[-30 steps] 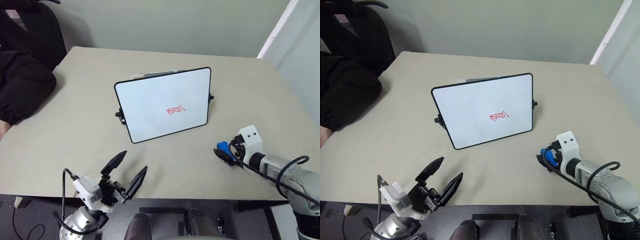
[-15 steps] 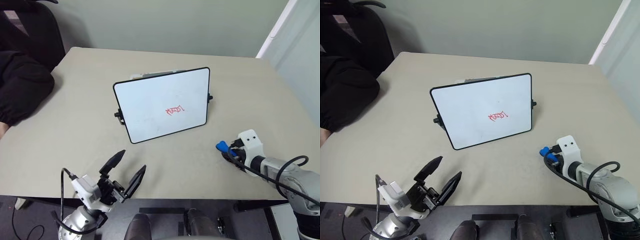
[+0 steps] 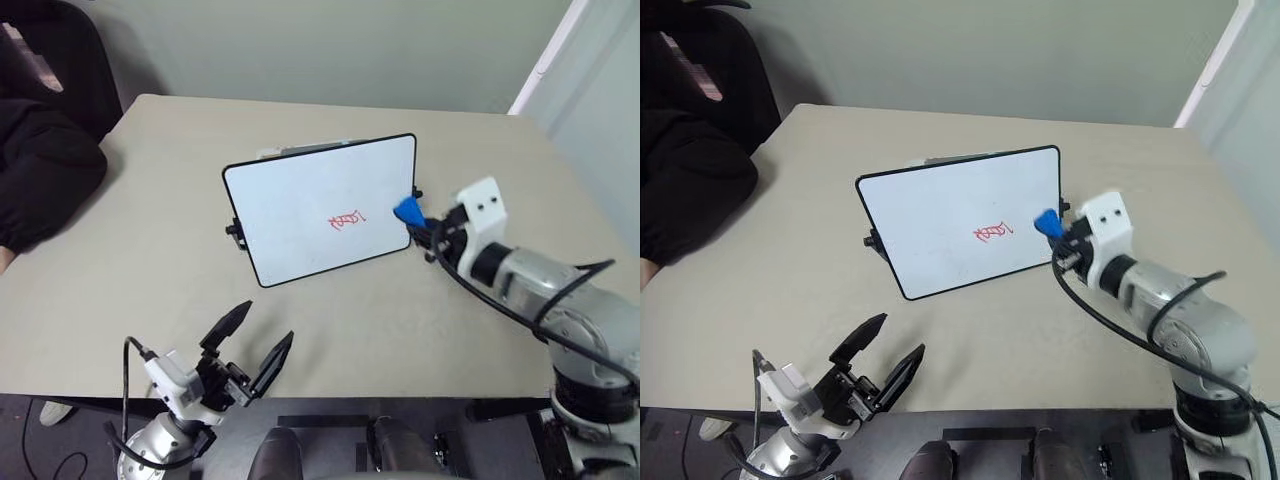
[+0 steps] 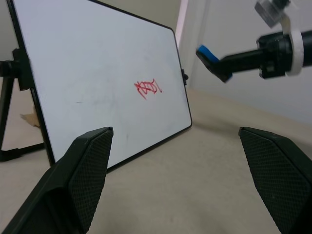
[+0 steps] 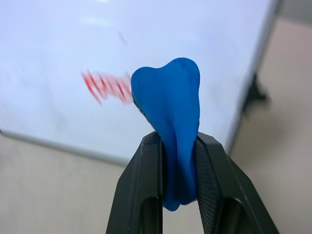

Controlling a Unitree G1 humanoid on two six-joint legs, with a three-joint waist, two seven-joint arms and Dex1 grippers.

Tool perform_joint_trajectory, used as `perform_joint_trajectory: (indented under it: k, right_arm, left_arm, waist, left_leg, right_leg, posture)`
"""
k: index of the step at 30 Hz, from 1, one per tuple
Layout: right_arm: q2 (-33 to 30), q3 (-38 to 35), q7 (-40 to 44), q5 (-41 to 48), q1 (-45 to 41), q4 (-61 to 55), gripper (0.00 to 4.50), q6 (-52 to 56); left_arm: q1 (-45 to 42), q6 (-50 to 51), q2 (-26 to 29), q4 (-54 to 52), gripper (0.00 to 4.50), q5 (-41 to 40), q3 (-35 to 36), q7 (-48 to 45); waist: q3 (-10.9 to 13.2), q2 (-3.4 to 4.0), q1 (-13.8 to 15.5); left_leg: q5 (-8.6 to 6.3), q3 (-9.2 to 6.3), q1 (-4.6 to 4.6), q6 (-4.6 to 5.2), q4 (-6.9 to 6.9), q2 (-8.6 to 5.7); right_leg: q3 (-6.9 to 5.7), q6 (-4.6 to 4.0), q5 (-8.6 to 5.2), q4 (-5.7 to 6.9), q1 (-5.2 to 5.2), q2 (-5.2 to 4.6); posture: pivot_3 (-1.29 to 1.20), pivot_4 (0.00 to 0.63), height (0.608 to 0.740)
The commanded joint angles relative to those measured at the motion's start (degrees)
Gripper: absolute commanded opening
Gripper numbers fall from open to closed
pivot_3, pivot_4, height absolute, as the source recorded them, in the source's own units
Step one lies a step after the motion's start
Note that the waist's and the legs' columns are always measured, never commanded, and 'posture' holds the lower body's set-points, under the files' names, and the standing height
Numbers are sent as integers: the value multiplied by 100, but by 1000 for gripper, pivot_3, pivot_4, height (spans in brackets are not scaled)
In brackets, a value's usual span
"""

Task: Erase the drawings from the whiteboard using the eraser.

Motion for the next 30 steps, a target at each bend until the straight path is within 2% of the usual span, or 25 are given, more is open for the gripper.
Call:
perform_joint_trajectory:
  k: [1, 10, 16, 23, 30]
  right_arm:
    - [284, 529, -109, -415, -583, 522, 748, -398]
    - [407, 1532, 73, -1320, -743, 1528, 748, -1119]
    - [479, 1692, 107, -1642, -586, 1908, 748, -1218]
    - [410, 1795, 303, -1779, -408, 1761, 748, -1066]
    - [500, 1844, 436, -1911, -698, 1812, 748, -1065]
  left_arm:
    - [16, -69, -8, -187, 4500, 12, -19, -30]
    - [-6, -68, 11, -167, 4500, -35, 94, 18]
    - [-48, -38, 31, -104, 4500, -105, 225, -7]
    - [-59, -6, 40, -65, 4500, -186, 347, -13]
    - [-49, 10, 12, -63, 4500, -207, 370, -54]
  waist:
    - [0, 0, 3]
    - [0, 0, 33]
    - [0, 0, 30]
    - [0, 0, 15]
    - [0, 0, -2]
  left_leg:
    - [0, -2, 0, 0, -3, 0]
    - [-4, -12, -20, -11, -8, 6]
    - [1, -13, -19, -20, 2, 6]
    - [13, -11, -16, -39, 7, 6]
    - [13, -10, -18, -39, 6, 6]
  right_leg:
    - [0, 0, 0, 0, -4, 0]
    - [-3, 14, 5, -2, -22, -3]
    - [-2, 45, 24, -1, -20, -5]
    - [-2, 29, 36, 0, -14, -4]
    - [-1, 26, 37, -1, -18, -3]
  posture:
    - [0, 150, 740]
    - [0, 150, 740]
    - [0, 150, 740]
    - [0, 150, 740]
    - [0, 150, 740]
